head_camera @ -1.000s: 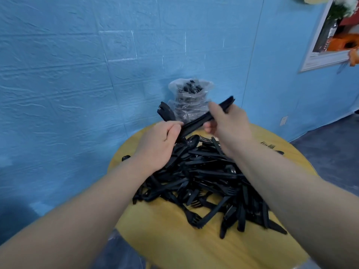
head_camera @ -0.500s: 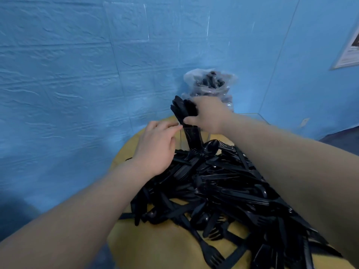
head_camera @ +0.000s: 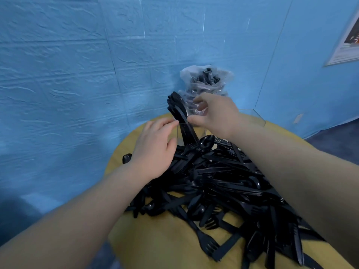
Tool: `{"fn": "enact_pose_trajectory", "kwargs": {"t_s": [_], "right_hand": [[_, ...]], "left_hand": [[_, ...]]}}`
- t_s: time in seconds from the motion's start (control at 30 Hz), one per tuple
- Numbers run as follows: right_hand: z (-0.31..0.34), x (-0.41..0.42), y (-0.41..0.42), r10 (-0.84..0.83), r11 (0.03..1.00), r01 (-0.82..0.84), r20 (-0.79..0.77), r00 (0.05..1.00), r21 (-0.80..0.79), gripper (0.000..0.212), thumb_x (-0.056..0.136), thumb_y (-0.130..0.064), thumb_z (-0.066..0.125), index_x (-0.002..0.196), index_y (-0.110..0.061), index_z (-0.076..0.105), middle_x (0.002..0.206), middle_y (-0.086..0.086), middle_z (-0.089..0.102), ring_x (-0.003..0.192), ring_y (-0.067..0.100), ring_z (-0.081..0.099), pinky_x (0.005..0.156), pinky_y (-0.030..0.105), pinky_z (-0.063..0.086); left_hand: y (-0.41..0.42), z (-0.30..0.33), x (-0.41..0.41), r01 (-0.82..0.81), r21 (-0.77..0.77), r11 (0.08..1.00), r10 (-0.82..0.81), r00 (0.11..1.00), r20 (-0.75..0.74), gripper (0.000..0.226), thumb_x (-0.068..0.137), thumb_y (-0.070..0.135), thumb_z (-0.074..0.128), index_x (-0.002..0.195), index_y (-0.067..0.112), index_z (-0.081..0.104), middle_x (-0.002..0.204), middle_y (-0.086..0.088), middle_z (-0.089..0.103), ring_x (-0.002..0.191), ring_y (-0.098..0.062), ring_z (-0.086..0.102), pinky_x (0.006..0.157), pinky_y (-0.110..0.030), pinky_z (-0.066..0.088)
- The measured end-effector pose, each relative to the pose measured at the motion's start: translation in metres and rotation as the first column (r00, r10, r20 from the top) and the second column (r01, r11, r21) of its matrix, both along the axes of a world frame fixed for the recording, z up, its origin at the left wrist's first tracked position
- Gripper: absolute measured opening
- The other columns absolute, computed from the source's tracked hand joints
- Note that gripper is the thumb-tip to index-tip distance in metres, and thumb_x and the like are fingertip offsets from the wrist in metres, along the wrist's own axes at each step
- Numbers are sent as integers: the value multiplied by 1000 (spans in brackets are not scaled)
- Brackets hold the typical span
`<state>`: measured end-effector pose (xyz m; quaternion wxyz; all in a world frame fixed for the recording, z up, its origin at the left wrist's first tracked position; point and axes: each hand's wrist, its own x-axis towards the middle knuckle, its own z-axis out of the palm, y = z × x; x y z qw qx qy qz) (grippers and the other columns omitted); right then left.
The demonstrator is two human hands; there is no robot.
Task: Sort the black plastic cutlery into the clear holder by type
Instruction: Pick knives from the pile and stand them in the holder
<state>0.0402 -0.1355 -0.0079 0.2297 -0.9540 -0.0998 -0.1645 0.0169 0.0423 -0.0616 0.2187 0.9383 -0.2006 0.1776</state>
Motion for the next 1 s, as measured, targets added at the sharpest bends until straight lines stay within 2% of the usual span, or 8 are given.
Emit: {"fn": "enact_pose_trajectory", "kwargs": {"t_s": [0.1,0.27,0.4,0.57,0.73,0.8,0.87,1.0], "right_hand": [[1,-46,-16,-15,999,14,6,1000,37,39,84,-35,68,119,-22,59,99,-11,61,86,5,57,81,18,41],[-19,-139,-53,-89,967,78,34,995,241,15,85,-23,67,97,-32,63,84,-18,64,73,-1,58,70,6,42],[-52,-203,-84,-215,937,189,59,975,292,14,87,-19,64,95,-30,64,80,-24,62,74,-11,57,64,4,40],[-85,-247,-101,-359,884,315,69,931,346,14,87,-14,64,90,-27,66,76,-20,62,75,-6,57,62,4,43],[-102,-256,-102,-381,886,384,-66,922,260,9,87,-18,62,91,-21,69,84,-7,63,74,1,54,60,7,37],[-104,-256,-96,-327,928,339,-99,940,154,14,88,-26,61,98,-23,69,92,-8,60,84,8,54,70,18,41],[-105,-257,-91,-275,958,282,-116,954,51,24,88,-34,60,109,-25,67,99,-7,57,95,12,53,78,26,43],[-104,-262,-88,-172,985,171,-117,978,-16,32,90,-38,56,120,-28,62,105,-9,57,98,11,47,80,24,38]], "left_hand": [[-9,1,-27,55,-12,998,-55,998,18,42,96,27,47,139,27,47,142,12,42,129,-12,30,105,-24,22],[-30,-16,-90,166,43,985,-168,985,48,37,94,33,48,129,27,58,135,10,50,123,-15,37,101,-25,24],[-43,-31,-130,225,76,972,-230,971,69,42,92,42,38,119,26,66,127,9,58,115,-18,44,95,-35,37],[-47,-35,-154,160,78,984,-165,984,70,50,90,50,33,118,25,66,126,8,59,116,-21,44,94,-42,40],[-54,-49,-182,212,127,969,-235,951,201,45,85,54,47,113,25,68,122,7,60,110,-20,44,86,-38,37],[-60,-55,-186,247,202,948,-289,933,216,44,84,56,48,111,28,69,121,8,61,109,-21,45,84,-39,38],[-62,-57,-184,202,264,943,-261,942,212,39,85,53,49,108,30,70,119,10,63,109,-21,44,82,-40,38],[-53,-62,-174,66,241,968,-131,956,263,21,82,31,68,102,27,73,113,9,66,107,-22,46,80,-41,38]]}}
